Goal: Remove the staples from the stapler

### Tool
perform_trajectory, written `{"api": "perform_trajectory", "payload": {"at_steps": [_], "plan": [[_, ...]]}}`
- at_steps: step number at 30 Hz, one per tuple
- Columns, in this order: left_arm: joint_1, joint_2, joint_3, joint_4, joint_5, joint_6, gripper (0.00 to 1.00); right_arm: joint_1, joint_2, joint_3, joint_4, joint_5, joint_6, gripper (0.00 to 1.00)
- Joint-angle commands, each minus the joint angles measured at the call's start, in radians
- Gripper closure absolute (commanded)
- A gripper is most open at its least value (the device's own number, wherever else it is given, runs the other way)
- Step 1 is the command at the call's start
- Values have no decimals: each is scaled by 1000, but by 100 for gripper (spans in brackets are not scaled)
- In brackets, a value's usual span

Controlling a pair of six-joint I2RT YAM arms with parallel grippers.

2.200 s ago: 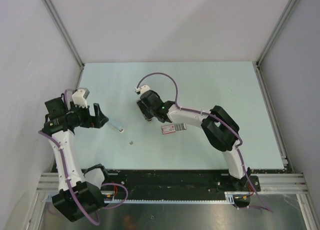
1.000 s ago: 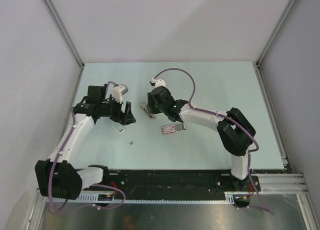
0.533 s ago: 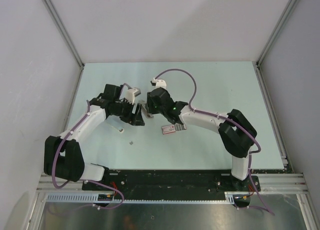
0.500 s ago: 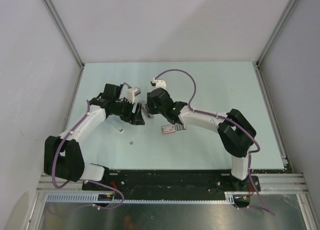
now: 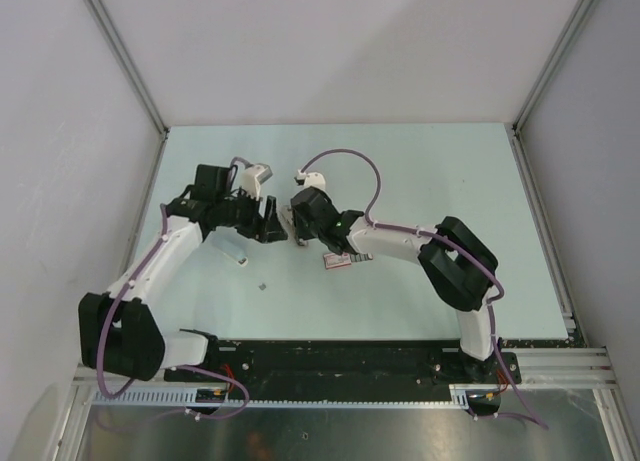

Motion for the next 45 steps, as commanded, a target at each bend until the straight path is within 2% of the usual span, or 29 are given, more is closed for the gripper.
{"api": "perform_trajectory", "payload": {"at_steps": [1, 2, 5, 9, 16, 21, 24, 27, 33, 37, 42, 45], "plan": [[29, -96, 40, 18, 38, -41, 24, 4, 29, 67, -97, -19, -21, 100], [34, -112, 37, 15, 39, -41, 24, 4, 39, 79, -121, -33, -24, 100], [44, -162, 24, 6, 36, -38, 24, 10, 60, 101, -183, -64, -28, 82], [48, -228, 2, -2, 15, -32, 24, 18, 68, 108, -208, -75, -27, 66], [48, -279, -12, -17, 11, -34, 23, 20, 108, 177, -251, -65, -34, 48], [49, -300, -13, -25, 7, -33, 22, 14, 157, 247, -294, -58, -58, 44], [49, -311, -18, -29, 4, -32, 22, 8, 180, 277, -314, -59, -65, 46], [49, -318, -23, -32, -1, -26, 21, 3, 186, 283, -316, -56, -70, 52], [49, -321, -39, -33, -12, -13, 21, 3, 162, 282, -305, -46, -68, 80], [45, -303, -47, -34, -73, -10, 17, 0, 115, 269, -279, -37, -43, 92], [30, -250, -71, -32, -105, 12, 17, -10, 23, 219, -201, -41, 21, 99], [11, -212, -70, -30, -104, 23, 24, -12, -43, 155, -139, -27, 66, 100]]}}
